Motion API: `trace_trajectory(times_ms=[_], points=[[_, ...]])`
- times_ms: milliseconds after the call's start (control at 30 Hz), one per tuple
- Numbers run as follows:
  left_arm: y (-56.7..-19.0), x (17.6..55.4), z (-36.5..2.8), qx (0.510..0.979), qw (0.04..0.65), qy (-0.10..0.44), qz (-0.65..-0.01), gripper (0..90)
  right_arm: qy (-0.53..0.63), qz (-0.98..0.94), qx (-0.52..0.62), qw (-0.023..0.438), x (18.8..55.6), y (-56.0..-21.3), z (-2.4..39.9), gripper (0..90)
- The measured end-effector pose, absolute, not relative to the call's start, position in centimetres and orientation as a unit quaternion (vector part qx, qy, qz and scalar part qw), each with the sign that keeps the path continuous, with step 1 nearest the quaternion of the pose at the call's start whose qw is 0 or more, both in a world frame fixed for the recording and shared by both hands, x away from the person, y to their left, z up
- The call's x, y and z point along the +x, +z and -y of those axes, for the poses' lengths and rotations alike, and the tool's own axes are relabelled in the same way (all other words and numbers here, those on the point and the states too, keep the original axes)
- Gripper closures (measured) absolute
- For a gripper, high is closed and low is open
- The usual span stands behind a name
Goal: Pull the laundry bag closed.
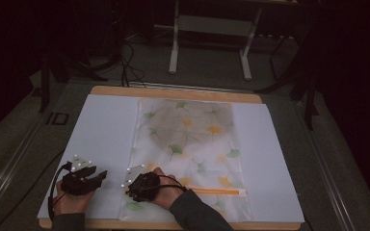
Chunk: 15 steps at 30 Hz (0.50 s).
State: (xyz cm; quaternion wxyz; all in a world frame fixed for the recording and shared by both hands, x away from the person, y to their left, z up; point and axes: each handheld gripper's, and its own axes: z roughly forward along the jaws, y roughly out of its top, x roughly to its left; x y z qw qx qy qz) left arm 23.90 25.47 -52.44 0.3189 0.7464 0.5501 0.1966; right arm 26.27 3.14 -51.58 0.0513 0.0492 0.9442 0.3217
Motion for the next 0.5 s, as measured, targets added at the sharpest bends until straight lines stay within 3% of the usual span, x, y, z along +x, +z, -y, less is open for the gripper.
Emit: trace_trajectory(times_ms=[233, 500], points=[[-52.51, 23.95, -25.42, 0.749, 0.317, 0.196, -0.548, 52.8, 0.311, -0.947, 0.054, 0.05, 26.8, -51.96, -3.46, 79.9], [-52.47, 23.91, -25.42, 0.748, 0.317, 0.196, -0.549, 52.8, 0.303, -0.951, 0.051, 0.041, 27.17, -52.49, -3.81, 79.7]])
